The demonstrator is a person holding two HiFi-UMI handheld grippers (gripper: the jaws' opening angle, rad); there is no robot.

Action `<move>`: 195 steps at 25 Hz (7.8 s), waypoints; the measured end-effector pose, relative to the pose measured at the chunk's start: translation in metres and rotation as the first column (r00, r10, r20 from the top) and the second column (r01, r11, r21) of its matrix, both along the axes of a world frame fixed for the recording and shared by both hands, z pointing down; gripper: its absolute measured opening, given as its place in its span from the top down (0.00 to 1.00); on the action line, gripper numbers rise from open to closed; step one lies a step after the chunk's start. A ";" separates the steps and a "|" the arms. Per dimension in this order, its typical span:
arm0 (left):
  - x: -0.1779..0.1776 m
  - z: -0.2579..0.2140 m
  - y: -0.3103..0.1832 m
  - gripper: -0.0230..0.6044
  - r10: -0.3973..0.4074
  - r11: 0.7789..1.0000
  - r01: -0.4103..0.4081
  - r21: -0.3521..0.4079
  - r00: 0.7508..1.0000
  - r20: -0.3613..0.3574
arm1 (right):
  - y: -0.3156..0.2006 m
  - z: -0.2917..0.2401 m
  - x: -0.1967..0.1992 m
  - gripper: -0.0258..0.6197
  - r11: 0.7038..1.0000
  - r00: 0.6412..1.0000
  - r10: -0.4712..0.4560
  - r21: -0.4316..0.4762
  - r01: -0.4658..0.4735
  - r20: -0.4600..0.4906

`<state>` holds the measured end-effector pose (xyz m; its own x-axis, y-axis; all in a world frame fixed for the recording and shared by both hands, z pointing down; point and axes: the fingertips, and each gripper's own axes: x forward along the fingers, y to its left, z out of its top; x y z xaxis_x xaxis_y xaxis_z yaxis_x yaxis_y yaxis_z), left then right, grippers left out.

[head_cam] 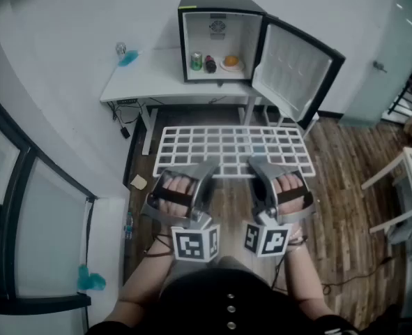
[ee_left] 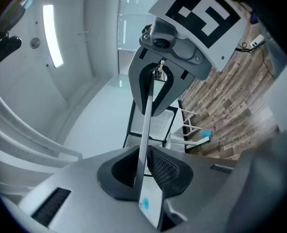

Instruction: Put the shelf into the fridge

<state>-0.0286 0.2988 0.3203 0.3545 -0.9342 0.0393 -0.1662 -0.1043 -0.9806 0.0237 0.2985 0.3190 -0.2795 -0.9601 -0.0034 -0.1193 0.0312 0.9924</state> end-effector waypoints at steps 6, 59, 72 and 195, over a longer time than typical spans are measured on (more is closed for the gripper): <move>0.001 0.001 0.003 0.88 -0.001 1.000 0.001 0.007 1.000 0.006 | 0.004 0.003 0.002 0.89 1.000 1.000 0.000 -0.013 0.000 -0.005; 0.013 -0.006 -0.257 0.88 0.030 0.998 -0.030 0.058 1.000 0.001 | -0.255 -0.005 0.013 0.89 0.998 0.999 0.048 0.037 -0.049 0.024; 0.003 -0.003 -0.329 0.88 0.063 0.996 -0.064 0.059 0.998 0.033 | -0.326 0.000 0.004 0.89 0.995 0.994 0.085 0.052 -0.089 0.073; 0.019 0.041 -0.646 0.89 -0.084 0.996 0.084 -0.022 0.996 -0.007 | -0.648 0.044 0.021 0.89 0.995 0.995 -0.098 -0.003 0.098 0.031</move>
<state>-0.0093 -0.3475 0.3617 0.2755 -0.9596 0.0574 -0.1832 -0.1111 -0.9768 0.0443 -0.3495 0.3633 -0.3717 -0.9283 -0.0088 -0.1456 0.0490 0.9881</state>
